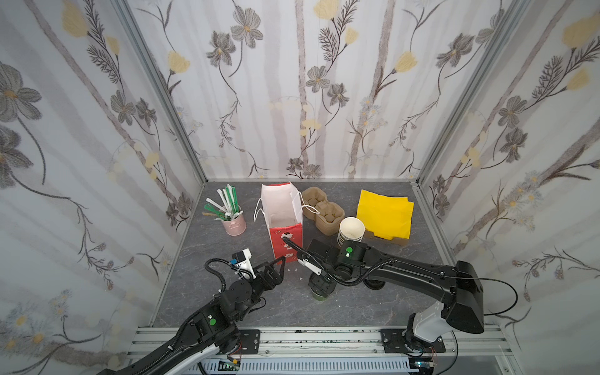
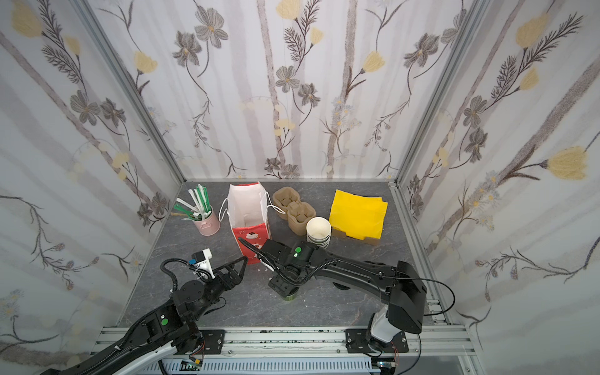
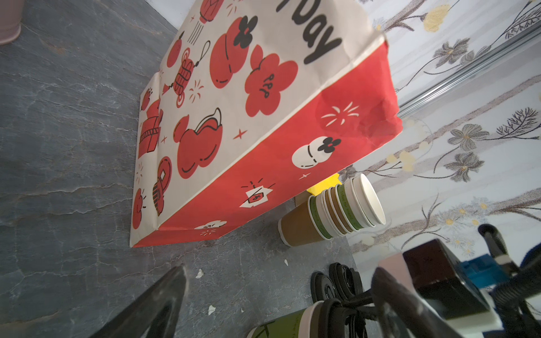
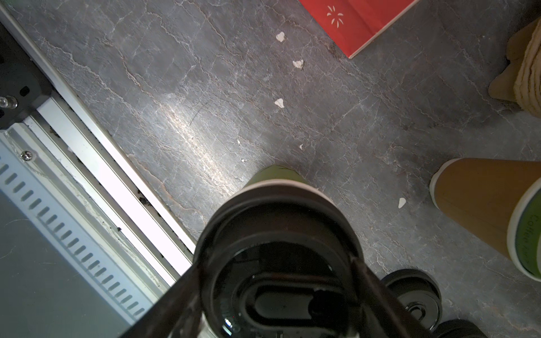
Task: Pack a coffee takeout order
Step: Close the lid on the coffee cup.
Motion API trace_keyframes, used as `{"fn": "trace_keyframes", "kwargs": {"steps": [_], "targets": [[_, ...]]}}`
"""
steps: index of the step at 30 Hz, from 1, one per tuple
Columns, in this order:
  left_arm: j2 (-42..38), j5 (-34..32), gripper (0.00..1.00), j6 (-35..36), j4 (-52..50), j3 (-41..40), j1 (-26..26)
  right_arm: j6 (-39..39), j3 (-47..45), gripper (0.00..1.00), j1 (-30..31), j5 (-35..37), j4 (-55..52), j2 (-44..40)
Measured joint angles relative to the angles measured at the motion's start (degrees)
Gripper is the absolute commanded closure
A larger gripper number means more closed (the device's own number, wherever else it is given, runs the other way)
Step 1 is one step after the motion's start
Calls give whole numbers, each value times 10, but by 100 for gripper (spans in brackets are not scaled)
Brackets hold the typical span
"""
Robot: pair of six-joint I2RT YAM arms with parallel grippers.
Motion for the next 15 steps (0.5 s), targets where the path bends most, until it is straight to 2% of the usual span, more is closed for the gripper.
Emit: {"fn": "trace_keyframes", "kwargs": {"steps": [15], "targets": [[-1,0,0,0,-1,0,2,-7,1,25,-2,-7,0,16]]}}
